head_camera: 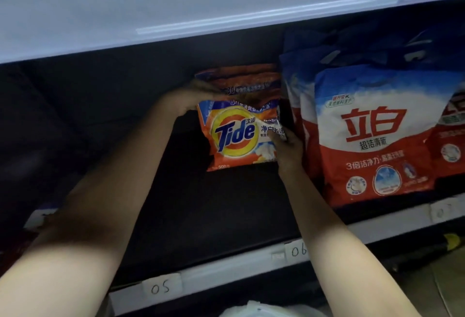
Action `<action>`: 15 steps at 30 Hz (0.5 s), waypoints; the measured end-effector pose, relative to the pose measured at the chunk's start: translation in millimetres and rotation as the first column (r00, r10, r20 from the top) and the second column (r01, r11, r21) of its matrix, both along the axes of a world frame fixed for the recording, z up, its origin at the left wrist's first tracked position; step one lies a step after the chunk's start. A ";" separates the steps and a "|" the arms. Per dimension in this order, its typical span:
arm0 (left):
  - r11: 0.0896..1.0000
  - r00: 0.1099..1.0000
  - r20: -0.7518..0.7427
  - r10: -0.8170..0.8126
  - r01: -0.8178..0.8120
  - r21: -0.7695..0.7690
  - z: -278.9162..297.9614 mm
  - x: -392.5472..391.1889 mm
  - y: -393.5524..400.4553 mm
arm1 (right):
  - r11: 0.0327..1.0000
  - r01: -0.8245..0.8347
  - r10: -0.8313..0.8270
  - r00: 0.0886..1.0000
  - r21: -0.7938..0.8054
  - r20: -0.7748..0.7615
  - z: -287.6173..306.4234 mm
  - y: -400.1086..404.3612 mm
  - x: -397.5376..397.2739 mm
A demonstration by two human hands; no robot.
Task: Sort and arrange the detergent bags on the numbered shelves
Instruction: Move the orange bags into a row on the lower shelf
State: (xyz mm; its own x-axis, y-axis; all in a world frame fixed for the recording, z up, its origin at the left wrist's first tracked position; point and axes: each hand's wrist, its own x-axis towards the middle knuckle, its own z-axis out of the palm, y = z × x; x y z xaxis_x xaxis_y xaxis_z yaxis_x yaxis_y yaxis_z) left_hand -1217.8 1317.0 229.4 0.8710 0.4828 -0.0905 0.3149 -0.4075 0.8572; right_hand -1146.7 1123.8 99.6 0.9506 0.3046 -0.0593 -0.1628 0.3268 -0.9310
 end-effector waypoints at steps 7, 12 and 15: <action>0.971 0.968 0.230 0.104 -0.049 -0.232 -10.3 19.4 -12.4 | 0.993 0.089 -0.082 0.992 -0.077 0.098 -6.6 4.6 6.1; 0.979 0.946 0.283 0.160 -0.116 -0.166 -26.8 14.9 -12.2 | 0.927 0.229 -0.141 0.946 -0.297 0.291 -13.4 6.6 -0.8; 0.979 0.947 0.266 0.182 -0.201 0.044 -34.9 9.5 -11.3 | 0.857 0.286 -0.127 0.923 -0.429 0.363 -15.4 7.3 -6.0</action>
State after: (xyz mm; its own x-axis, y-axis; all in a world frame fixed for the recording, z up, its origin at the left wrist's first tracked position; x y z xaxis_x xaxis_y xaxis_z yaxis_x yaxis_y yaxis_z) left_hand -1208.3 1305.7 194.5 0.7503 0.6400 0.1659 0.1635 -0.4227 0.8914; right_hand -1152.7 1131.1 84.2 0.9801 0.1105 0.1651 0.1820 -0.1651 -0.9693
